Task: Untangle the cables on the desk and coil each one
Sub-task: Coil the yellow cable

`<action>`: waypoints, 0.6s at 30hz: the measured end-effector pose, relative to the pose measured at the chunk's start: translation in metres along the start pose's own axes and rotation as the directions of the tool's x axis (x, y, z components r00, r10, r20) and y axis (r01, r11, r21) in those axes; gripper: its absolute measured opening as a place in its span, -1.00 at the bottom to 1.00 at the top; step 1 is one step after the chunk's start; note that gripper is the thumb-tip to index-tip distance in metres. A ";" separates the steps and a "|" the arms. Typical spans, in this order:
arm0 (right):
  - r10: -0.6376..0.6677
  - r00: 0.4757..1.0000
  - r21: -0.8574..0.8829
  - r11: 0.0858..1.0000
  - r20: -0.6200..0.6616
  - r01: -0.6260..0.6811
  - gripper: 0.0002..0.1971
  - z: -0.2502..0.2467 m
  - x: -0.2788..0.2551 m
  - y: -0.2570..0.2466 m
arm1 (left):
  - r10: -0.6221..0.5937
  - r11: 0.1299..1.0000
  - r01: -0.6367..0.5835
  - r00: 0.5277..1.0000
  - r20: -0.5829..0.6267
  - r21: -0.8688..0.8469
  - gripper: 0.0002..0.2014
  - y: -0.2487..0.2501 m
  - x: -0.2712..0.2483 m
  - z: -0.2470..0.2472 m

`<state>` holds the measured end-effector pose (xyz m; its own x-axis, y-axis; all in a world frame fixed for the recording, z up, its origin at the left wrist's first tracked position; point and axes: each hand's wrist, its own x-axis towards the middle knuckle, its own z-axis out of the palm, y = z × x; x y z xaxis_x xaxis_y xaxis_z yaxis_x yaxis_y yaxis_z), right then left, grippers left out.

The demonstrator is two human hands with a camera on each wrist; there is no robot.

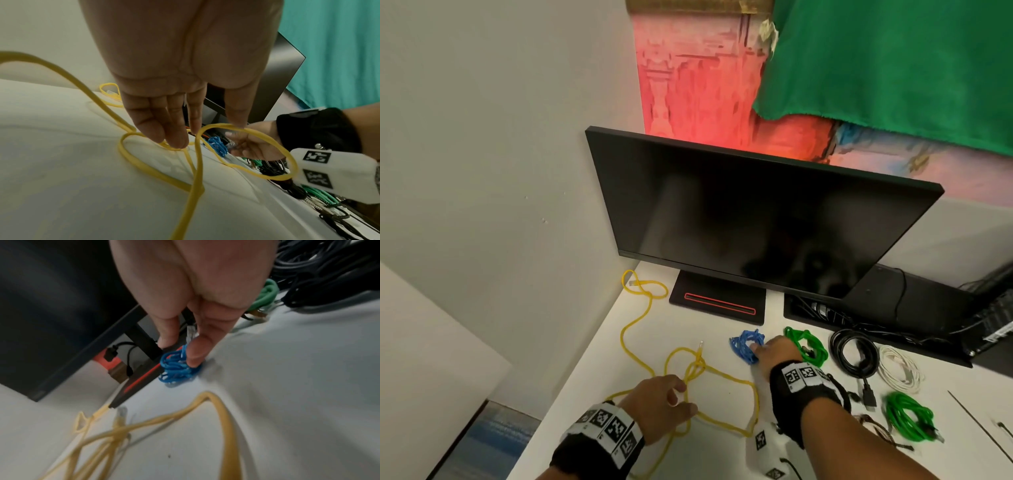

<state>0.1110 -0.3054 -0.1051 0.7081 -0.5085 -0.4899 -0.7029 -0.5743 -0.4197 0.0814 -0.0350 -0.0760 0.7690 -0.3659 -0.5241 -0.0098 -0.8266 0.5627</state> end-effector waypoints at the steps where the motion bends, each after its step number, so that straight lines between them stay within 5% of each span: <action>1: 0.012 1.000 0.115 0.993 0.018 -0.014 -0.57 0.000 0.001 0.001 | 0.004 1.000 -0.003 1.000 0.012 -0.018 -0.36 0.000 -0.001 0.000; 4: 0.023 0.998 0.396 0.917 0.055 -0.043 -0.43 -0.011 -0.012 0.002 | 0.010 1.000 -0.009 0.999 0.036 -0.026 -0.36 -0.003 -0.004 0.001; 8: -0.209 0.971 0.102 0.970 -0.120 0.221 -0.59 -0.027 -0.048 0.018 | 0.007 0.999 -0.008 1.000 0.025 0.050 -0.38 -0.011 -0.009 0.008; 11: -0.474 0.870 -0.077 0.871 0.132 0.486 -0.60 -0.016 -0.089 0.038 | -0.022 0.996 0.019 0.999 0.035 0.090 -0.33 -0.012 -0.012 0.015; 14: -0.553 0.715 -0.156 0.734 0.427 0.661 -0.44 0.009 -0.114 0.049 | -0.042 0.954 0.020 0.997 0.068 0.299 -0.42 -0.010 -0.016 0.027; 16: -0.595 0.680 -0.236 0.652 0.430 0.720 -0.56 0.017 -0.119 0.050 | -0.009 0.905 0.014 1.000 -0.015 0.425 -0.59 -0.013 -0.022 0.031; 18: -0.645 0.702 -0.189 0.681 0.301 0.707 -0.62 0.011 -0.125 0.052 | 0.051 0.934 0.011 0.985 -0.165 0.357 -0.68 -0.020 -0.029 0.022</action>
<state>-0.0150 -0.2653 -0.0740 0.9304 0.2064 -0.3030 0.0347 -0.8723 -0.4877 0.0452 -0.0177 -0.0859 0.8623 -0.3322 -0.3822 -0.2284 -0.9288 0.2919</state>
